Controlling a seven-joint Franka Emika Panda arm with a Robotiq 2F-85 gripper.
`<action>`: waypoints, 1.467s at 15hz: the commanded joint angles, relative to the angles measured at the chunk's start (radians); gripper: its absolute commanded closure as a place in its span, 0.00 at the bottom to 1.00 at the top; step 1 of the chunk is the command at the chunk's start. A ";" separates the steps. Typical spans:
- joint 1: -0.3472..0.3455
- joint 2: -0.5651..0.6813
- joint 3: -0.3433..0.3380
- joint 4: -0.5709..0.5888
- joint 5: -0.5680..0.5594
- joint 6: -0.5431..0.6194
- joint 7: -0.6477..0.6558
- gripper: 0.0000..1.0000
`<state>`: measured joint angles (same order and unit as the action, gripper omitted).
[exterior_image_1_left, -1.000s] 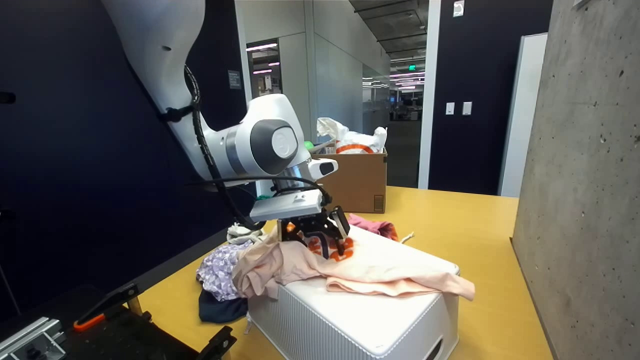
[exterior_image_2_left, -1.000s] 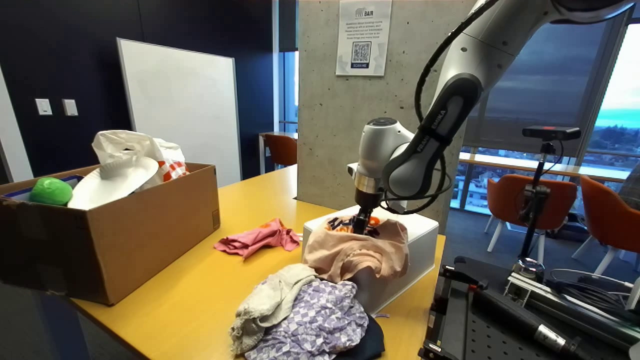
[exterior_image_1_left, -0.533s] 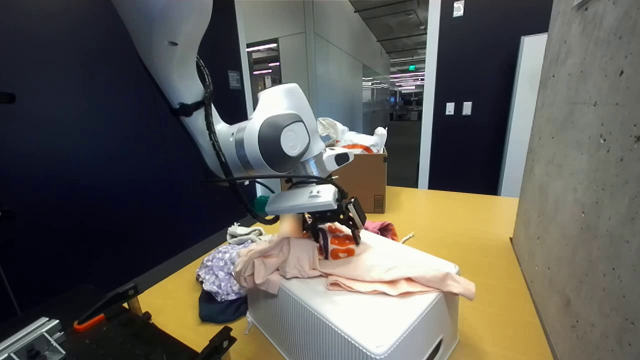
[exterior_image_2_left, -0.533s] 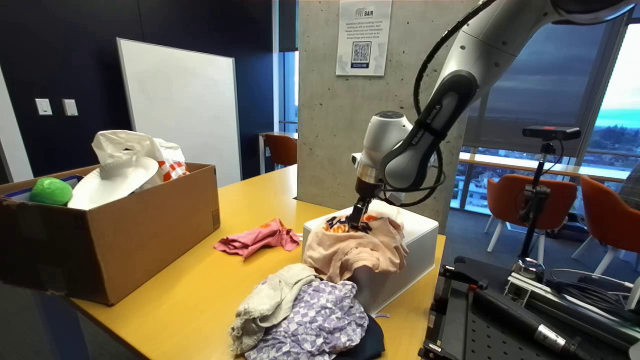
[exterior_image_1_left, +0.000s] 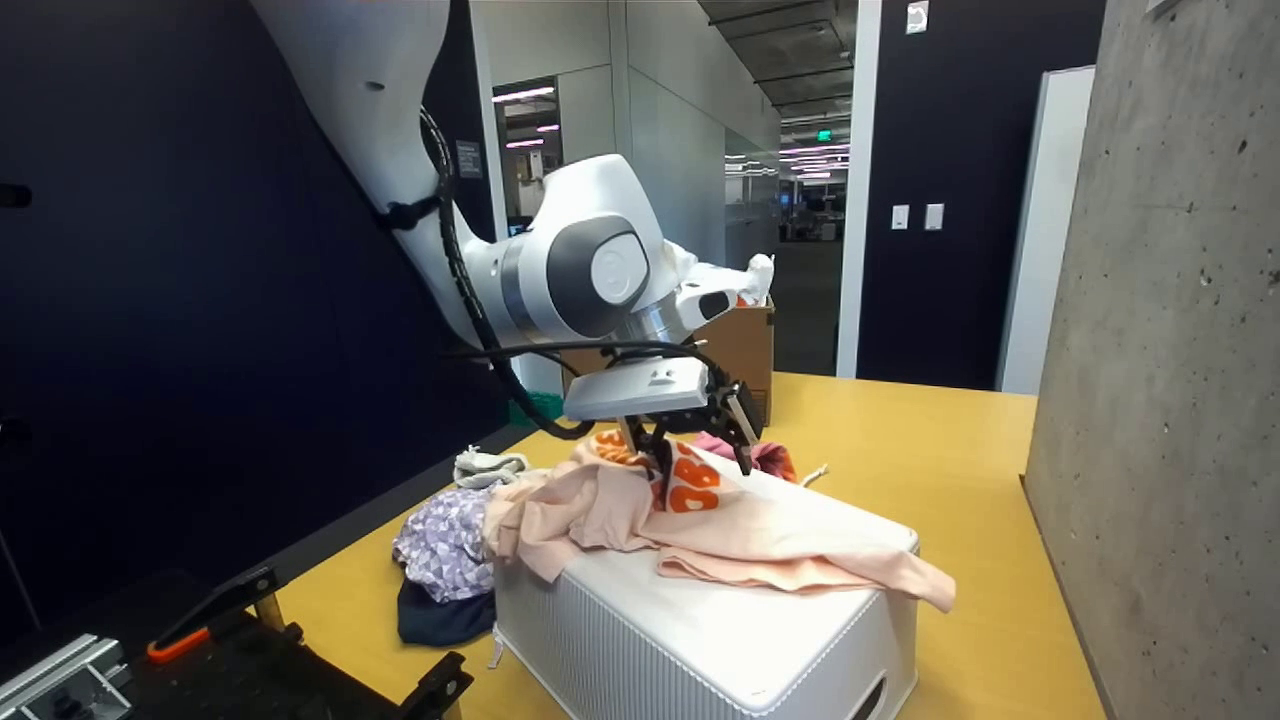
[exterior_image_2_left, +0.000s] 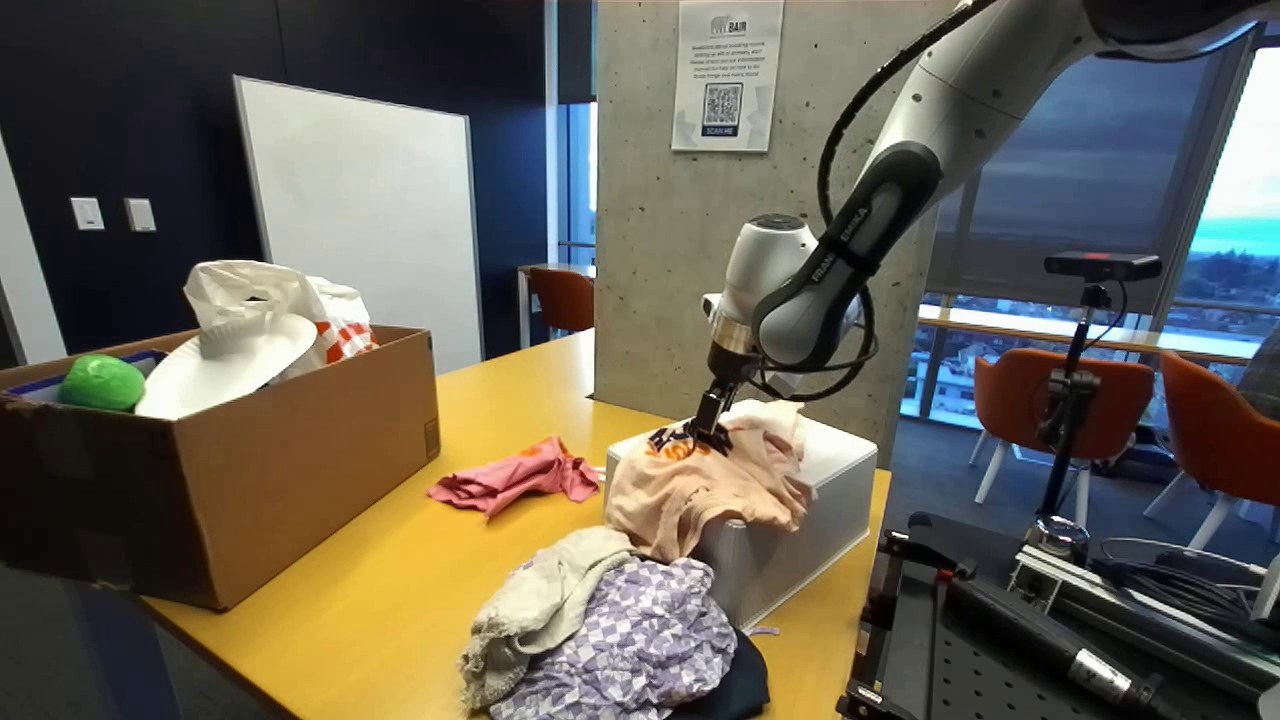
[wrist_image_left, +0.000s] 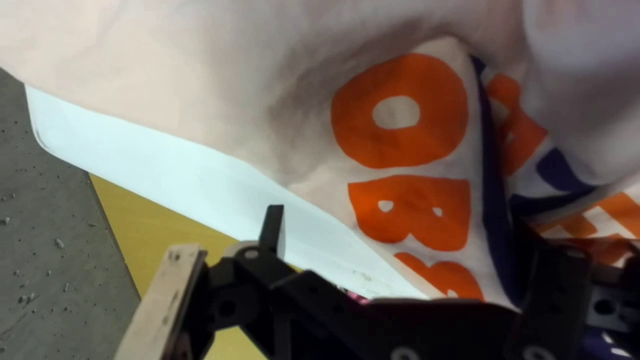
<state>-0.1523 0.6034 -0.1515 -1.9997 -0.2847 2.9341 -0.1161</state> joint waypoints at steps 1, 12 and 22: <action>0.007 0.026 -0.013 0.049 0.021 -0.007 -0.017 0.00; 0.016 -0.017 -0.038 0.047 0.017 -0.045 -0.023 0.00; -0.141 -0.307 0.252 -0.338 0.197 -0.005 -0.279 0.00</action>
<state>-0.1610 0.3670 -0.0542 -2.2274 -0.2310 2.9190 -0.1978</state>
